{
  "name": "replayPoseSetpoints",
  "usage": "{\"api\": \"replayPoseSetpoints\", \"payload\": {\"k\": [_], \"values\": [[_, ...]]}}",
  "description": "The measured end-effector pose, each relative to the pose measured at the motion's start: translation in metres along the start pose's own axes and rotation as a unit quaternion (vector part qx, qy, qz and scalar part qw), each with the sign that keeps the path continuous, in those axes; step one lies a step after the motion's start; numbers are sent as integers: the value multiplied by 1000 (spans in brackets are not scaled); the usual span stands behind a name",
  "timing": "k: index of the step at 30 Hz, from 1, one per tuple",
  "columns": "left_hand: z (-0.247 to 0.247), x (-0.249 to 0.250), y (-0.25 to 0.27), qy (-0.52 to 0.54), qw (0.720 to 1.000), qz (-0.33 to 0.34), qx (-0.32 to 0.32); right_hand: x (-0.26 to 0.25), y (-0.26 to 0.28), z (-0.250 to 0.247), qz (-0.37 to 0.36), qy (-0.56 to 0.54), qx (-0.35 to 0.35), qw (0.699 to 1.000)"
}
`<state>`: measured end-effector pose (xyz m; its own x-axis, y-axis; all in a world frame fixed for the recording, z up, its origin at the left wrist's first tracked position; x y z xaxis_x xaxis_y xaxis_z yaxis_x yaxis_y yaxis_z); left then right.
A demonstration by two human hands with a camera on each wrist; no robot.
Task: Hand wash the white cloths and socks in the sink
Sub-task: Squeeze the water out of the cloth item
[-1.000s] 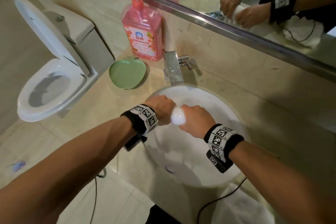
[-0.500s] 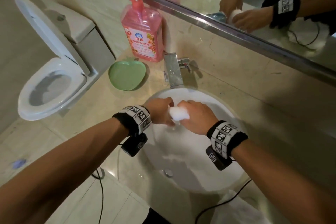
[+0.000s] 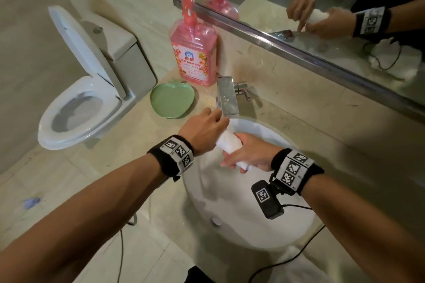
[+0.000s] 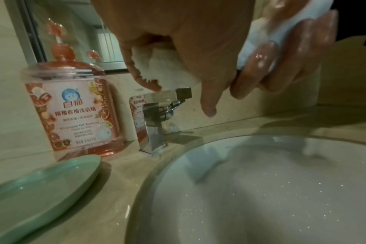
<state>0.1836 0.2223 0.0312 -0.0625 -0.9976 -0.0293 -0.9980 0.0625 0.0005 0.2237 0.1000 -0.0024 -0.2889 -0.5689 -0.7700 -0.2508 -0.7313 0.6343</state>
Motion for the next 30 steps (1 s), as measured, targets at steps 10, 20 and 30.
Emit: {"api": "replayPoseSetpoints", "payload": {"k": [10,20,30], "values": [[17,-3,-3,59,975,-18,-212,-1,-8,0,-86,420,168,888],[69,34,5,169,903,-61,-391,31,-10,-1,-106,621,204,750],[51,19,1,208,925,-75,-309,23,8,-20,-152,485,232,829]]}}
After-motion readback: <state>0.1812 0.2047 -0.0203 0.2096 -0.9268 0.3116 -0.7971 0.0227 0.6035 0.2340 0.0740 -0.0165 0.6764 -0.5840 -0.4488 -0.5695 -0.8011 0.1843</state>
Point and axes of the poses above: each hand's wrist, its own y-axis away from the middle knuckle, its own z-axis out of the palm, x = y × z, the point moved 5 cm from there along -y, towards the middle knuckle, and after that the axes turned 3 degrees about -y, right-handed, at the moved point
